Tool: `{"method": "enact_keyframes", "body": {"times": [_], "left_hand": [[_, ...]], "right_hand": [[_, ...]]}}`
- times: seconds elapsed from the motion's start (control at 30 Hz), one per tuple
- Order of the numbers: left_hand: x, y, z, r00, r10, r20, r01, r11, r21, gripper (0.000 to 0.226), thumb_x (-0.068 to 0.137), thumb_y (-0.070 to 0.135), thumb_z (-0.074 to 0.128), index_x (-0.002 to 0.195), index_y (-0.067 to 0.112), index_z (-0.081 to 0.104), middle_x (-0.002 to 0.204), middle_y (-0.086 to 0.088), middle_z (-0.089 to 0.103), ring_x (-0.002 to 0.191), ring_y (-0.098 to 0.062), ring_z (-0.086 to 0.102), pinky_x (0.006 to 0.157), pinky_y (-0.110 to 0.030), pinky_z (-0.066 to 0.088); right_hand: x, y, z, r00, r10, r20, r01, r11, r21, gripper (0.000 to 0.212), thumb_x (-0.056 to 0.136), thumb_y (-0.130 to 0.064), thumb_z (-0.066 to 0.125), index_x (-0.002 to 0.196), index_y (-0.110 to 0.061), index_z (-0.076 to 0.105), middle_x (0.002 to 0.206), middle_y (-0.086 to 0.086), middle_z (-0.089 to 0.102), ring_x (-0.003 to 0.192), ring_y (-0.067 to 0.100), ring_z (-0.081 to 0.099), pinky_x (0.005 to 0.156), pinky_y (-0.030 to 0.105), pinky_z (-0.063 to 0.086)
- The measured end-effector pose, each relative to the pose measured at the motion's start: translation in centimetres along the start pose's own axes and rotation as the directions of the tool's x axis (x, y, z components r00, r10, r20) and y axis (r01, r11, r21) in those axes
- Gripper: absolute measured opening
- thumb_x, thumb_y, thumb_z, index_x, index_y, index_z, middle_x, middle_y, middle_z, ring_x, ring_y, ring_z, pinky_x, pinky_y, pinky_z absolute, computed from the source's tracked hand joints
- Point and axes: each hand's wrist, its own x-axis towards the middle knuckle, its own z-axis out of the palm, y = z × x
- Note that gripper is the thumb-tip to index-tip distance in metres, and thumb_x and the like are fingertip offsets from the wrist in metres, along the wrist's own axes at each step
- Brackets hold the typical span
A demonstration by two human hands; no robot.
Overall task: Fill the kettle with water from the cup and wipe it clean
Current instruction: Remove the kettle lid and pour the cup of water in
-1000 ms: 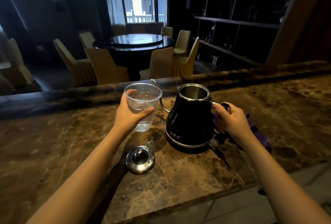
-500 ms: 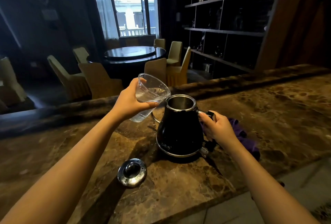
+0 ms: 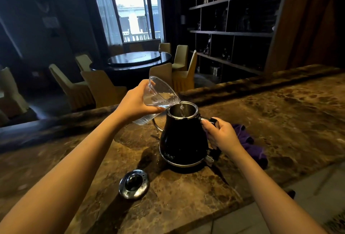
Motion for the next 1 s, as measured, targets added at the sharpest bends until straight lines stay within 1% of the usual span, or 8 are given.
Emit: {"method": "enact_keyframes", "body": {"times": [0.1, 0.2, 0.43, 0.6, 0.7, 0.83, 1.0], "left_hand": [[0.3, 0.2, -0.1, 1.000, 0.012, 0.008, -0.012, 1.000, 0.022, 0.078, 0.064, 0.033, 0.080, 0.128, 0.015, 0.040, 0.130, -0.007, 0.055, 0.104, -0.011, 0.049, 0.084, -0.020, 0.036], [0.5, 0.3, -0.2, 1.000, 0.018, 0.020, -0.019, 0.999, 0.040, 0.079, 0.064, 0.033, 0.080, 0.129, 0.015, 0.039, 0.131, -0.008, 0.055, 0.113, -0.018, 0.052, 0.087, -0.023, 0.037], [0.9, 0.5, -0.5, 0.999, 0.017, 0.041, -0.020, 0.996, 0.082, 0.084, 0.063, 0.034, 0.080, 0.133, 0.017, 0.035, 0.130, -0.010, 0.056, 0.114, -0.024, 0.053, 0.089, -0.028, 0.040], [1.1, 0.6, -0.7, 0.998, 0.041, 0.041, -0.046, 0.992, 0.115, 0.084, 0.063, 0.034, 0.081, 0.132, 0.019, 0.036, 0.127, -0.008, 0.057, 0.110, -0.022, 0.055, 0.087, -0.028, 0.042], [1.3, 0.6, -0.9, 0.998, 0.039, 0.050, -0.045, 0.991, 0.126, 0.085, 0.063, 0.035, 0.080, 0.133, 0.019, 0.035, 0.128, -0.009, 0.056, 0.113, -0.022, 0.054, 0.088, -0.029, 0.043], [1.5, 0.6, -1.0, 0.997, 0.049, 0.067, -0.059, 0.986, 0.157, 0.084, 0.063, 0.036, 0.080, 0.132, 0.019, 0.035, 0.128, -0.009, 0.057, 0.114, -0.024, 0.054, 0.087, -0.028, 0.041], [1.8, 1.0, -1.1, 0.995, 0.066, 0.073, -0.079, 0.978, 0.192, 0.083, 0.062, 0.036, 0.081, 0.131, 0.020, 0.036, 0.129, -0.008, 0.056, 0.114, -0.024, 0.054, 0.090, -0.034, 0.044]], "right_hand": [[0.0, 0.0, 0.0, 1.000, -0.002, 0.011, 0.002, 1.000, 0.009, 0.027, 0.091, -0.026, 0.052, 0.072, -0.008, 0.046, 0.040, -0.007, 0.036, 0.034, 0.011, 0.030, 0.036, 0.028, 0.023], [0.0, 0.0, 0.0, 1.000, 0.006, 0.018, -0.007, 1.000, 0.025, 0.027, 0.091, -0.027, 0.052, 0.072, -0.008, 0.045, 0.039, -0.009, 0.035, 0.033, 0.010, 0.030, 0.036, 0.026, 0.021], [-0.1, -0.2, 0.1, 1.000, 0.013, 0.014, -0.013, 0.999, 0.039, 0.027, 0.090, -0.026, 0.053, 0.073, -0.008, 0.045, 0.040, -0.008, 0.035, 0.033, 0.010, 0.031, 0.035, 0.026, 0.022], [-0.2, -0.4, 0.2, 1.000, 0.011, -0.004, -0.011, 1.000, 0.028, 0.028, 0.091, -0.024, 0.052, 0.069, -0.009, 0.044, 0.037, -0.009, 0.037, 0.032, 0.008, 0.033, 0.034, 0.025, 0.025], [-0.3, -0.6, 0.2, 1.000, 0.009, 0.001, -0.009, 1.000, 0.021, 0.028, 0.091, -0.025, 0.052, 0.068, -0.010, 0.044, 0.037, -0.009, 0.038, 0.033, 0.007, 0.034, 0.035, 0.025, 0.025], [-0.3, -0.7, 0.3, 1.000, 0.007, -0.007, -0.006, 0.999, 0.035, 0.029, 0.091, -0.022, 0.052, 0.067, -0.009, 0.042, 0.037, -0.011, 0.035, 0.031, 0.006, 0.031, 0.035, 0.024, 0.022], [-0.3, -0.7, 0.3, 1.000, 0.011, -0.006, -0.011, 0.999, 0.035, 0.031, 0.091, -0.022, 0.052, 0.064, -0.013, 0.041, 0.037, -0.011, 0.035, 0.032, 0.006, 0.031, 0.035, 0.024, 0.023]]}}
